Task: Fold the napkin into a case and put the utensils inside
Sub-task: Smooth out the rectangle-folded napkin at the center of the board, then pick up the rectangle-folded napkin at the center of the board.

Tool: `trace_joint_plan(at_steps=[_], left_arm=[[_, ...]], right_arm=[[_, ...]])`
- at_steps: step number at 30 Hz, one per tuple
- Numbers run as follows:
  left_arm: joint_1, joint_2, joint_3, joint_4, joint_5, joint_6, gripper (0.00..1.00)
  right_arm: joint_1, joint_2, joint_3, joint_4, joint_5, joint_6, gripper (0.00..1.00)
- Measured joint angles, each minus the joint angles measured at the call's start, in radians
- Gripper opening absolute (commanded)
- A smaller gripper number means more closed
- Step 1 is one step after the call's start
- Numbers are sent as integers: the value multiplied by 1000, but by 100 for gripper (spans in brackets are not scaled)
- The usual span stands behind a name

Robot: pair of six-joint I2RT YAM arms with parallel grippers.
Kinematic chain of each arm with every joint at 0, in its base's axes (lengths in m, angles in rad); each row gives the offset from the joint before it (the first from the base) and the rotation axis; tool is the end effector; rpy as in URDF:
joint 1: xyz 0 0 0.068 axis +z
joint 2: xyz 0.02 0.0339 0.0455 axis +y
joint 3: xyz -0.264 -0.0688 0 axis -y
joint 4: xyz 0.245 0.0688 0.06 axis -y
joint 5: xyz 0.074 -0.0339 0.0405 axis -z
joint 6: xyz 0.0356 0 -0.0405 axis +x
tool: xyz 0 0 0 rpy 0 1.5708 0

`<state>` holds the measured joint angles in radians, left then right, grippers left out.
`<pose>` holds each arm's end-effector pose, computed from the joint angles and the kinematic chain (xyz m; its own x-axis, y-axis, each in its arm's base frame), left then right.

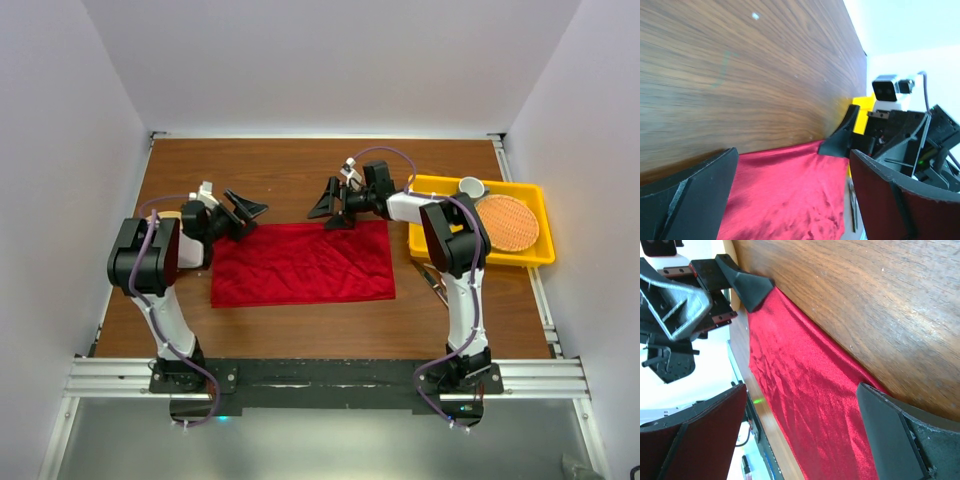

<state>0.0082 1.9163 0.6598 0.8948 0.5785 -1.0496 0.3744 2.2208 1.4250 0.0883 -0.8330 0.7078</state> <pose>0.3394 -0.0167 0.1107 -0.6137 -0.7312 -0.2979 -0.0557 0.4165 -0.9075 0.4264 0.1959 0.1270 -0.9598 0.0927 -0.2648 -0.1913 0.4740 0.8595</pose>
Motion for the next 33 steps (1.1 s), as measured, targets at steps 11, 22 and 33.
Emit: trace_joint_plan(at_steps=[11,22,33], left_arm=[[35,-46,13,-83,13,101,100],[-6,-357,206,-500,-21,510,69],[-53,-509,310,-1205,-154,1039,34]], right_arm=[[-3,0,28,-53,-11,-37,97],[-18,-108,172,-468,97,-360,70],[-18,-269,101,-779,307,-706,51]])
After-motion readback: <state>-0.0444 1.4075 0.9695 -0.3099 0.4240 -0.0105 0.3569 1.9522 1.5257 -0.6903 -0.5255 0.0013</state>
